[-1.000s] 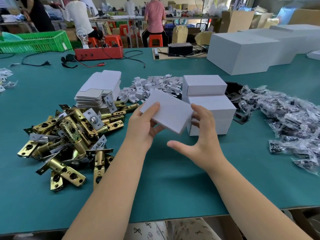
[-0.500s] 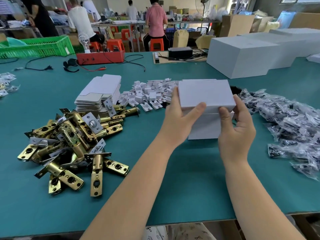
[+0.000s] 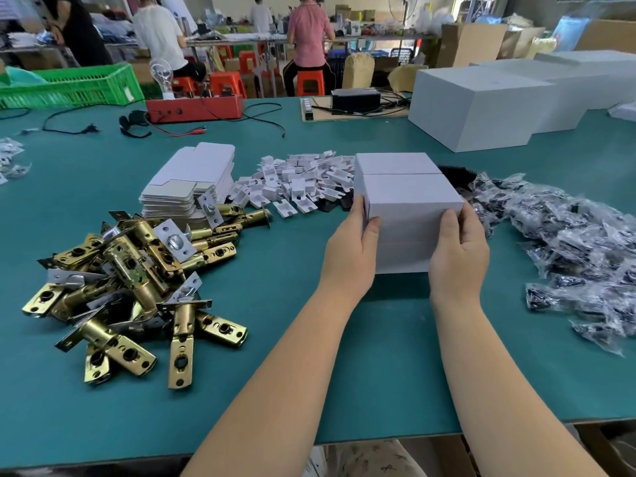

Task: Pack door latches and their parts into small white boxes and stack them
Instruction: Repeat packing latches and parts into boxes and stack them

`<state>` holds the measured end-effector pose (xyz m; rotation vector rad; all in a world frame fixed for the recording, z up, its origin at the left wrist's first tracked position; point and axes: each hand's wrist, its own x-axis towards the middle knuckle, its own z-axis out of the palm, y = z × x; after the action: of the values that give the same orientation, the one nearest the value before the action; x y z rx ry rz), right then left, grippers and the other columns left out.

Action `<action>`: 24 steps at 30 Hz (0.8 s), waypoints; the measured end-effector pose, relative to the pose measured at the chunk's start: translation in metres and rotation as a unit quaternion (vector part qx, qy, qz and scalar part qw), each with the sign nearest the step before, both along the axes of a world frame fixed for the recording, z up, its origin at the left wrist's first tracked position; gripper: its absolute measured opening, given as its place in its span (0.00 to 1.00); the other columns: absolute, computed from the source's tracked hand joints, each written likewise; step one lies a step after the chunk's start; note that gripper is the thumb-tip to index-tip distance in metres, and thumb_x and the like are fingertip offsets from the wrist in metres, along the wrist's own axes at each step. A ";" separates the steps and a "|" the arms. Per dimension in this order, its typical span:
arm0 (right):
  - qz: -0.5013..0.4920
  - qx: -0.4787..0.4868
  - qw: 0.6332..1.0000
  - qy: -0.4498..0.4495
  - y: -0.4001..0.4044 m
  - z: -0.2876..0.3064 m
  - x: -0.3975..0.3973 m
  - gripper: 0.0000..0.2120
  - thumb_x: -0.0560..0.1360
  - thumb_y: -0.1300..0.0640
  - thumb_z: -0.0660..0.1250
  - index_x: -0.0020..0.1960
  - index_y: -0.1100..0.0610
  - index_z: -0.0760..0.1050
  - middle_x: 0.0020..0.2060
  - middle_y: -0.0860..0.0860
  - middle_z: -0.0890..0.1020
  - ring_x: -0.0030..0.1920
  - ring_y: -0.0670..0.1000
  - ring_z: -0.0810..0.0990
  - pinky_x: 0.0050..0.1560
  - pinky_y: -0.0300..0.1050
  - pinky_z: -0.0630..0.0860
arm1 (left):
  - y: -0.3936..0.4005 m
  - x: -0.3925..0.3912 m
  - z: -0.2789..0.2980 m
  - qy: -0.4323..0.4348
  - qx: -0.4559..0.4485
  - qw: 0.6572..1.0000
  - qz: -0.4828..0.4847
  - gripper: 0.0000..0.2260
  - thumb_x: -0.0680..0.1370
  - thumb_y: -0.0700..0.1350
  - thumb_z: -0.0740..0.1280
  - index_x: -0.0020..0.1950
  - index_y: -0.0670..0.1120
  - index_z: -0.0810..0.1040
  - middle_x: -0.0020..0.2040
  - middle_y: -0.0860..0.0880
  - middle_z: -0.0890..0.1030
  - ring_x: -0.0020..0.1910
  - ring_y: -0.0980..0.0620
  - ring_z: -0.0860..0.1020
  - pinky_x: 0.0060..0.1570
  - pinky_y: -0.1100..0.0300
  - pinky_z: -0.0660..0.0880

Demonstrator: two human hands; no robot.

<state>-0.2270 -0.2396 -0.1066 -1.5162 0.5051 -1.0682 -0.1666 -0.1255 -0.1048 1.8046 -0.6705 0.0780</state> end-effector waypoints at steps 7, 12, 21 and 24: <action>0.038 0.051 0.998 -0.030 -0.001 -0.001 0.002 0.18 0.80 0.61 0.56 0.68 0.52 0.72 0.62 0.45 0.77 0.57 0.39 0.74 0.55 0.29 0.70 | -0.003 0.000 -0.003 -0.027 0.035 0.999 0.011 0.21 0.85 0.46 0.54 0.78 0.47 0.60 0.66 0.47 0.76 0.62 0.50 0.73 0.57 0.64 0.67; 0.030 0.051 0.998 -0.032 -0.001 -0.005 0.006 0.18 0.81 0.58 0.54 0.70 0.50 0.69 0.61 0.42 0.76 0.55 0.35 0.74 0.49 0.24 0.68 | -0.006 -0.002 -0.007 -0.054 0.069 0.996 0.028 0.21 0.85 0.44 0.53 0.78 0.43 0.59 0.65 0.43 0.76 0.61 0.46 0.73 0.59 0.58 0.68; -0.006 0.265 0.964 -0.024 -0.005 -0.006 0.014 0.20 0.81 0.46 0.52 0.45 0.52 0.80 0.40 0.41 0.83 0.44 0.46 0.78 0.34 0.34 0.74 | -0.008 -0.006 -0.013 0.104 0.160 0.981 -0.027 0.35 0.79 0.47 0.65 0.79 0.44 0.48 0.71 0.44 0.70 0.67 0.43 0.71 0.65 0.51 0.69; 0.007 0.261 0.965 0.013 -0.003 -0.013 0.017 0.17 0.81 0.44 0.52 0.58 0.48 0.77 0.53 0.40 0.80 0.54 0.44 0.76 0.52 0.39 0.72 | 0.000 -0.001 -0.012 -0.012 0.306 0.952 0.007 0.33 0.77 0.50 0.68 0.75 0.43 0.56 0.60 0.41 0.78 0.58 0.38 0.76 0.57 0.48 0.73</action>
<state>-0.2099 -0.2428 -0.1195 -1.0649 0.7287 -0.8209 -0.1672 -0.1253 -0.1163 2.4056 -0.7507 -0.1113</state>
